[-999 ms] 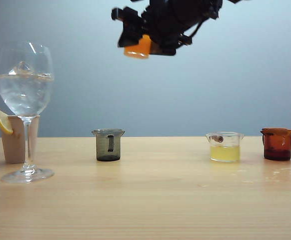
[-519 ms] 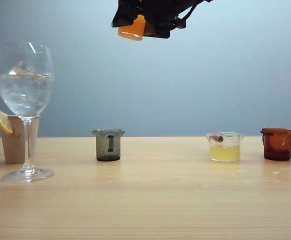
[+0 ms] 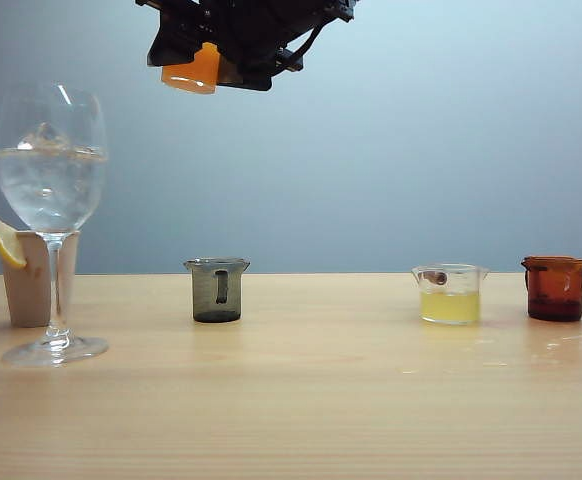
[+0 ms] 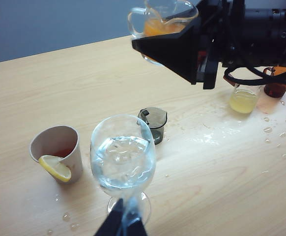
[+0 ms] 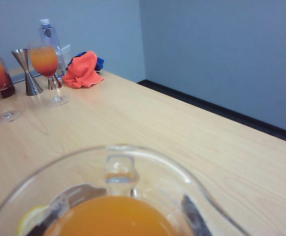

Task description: Pick up the second measuring cup from the left, pour the orange juice inside into the goblet, and finally put the measuring cup back in its original place.

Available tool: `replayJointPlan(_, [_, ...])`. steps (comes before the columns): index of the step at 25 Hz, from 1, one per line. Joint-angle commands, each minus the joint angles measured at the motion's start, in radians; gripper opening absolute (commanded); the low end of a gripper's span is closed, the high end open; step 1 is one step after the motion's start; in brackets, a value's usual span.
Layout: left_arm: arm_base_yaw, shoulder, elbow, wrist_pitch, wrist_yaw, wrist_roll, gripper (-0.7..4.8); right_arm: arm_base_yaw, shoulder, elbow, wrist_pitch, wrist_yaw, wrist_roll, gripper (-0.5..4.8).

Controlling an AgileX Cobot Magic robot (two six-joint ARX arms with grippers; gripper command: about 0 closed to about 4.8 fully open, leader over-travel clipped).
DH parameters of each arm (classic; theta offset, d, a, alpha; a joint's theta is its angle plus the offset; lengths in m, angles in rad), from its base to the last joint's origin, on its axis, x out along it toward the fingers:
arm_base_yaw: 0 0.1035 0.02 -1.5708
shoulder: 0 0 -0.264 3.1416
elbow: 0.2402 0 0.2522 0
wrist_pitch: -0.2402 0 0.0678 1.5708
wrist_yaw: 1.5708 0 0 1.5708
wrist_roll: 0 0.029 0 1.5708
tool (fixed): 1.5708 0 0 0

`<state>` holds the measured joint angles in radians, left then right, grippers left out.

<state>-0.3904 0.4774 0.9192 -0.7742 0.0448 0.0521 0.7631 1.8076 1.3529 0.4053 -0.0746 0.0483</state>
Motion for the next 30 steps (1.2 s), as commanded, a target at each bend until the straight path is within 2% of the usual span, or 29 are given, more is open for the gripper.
replayJointPlan(1, [0.001,0.000,0.001,0.012,0.001,0.000,-0.03,0.002,-0.002,0.008,0.023,-0.009,-0.051,1.56])
replayJointPlan(6, [0.001,0.000,0.001,0.012,0.001,0.000,-0.03,0.018,-0.001,0.008,-0.044,-0.027,-0.137,1.56])
replayJointPlan(14, [0.001,0.000,0.001,0.012,0.001,0.000,-0.03,0.026,0.027,0.020,-0.057,-0.033,-0.161,1.56])
replayJointPlan(19, [0.001,0.000,0.001,0.012,0.001,0.000,-0.03,0.025,0.095,0.113,-0.075,-0.033,-0.167,1.56])
replayJointPlan(30, [0.001,0.000,0.001,0.012,0.001,0.000,-0.03,0.068,0.100,0.132,-0.095,-0.032,-0.283,1.56])
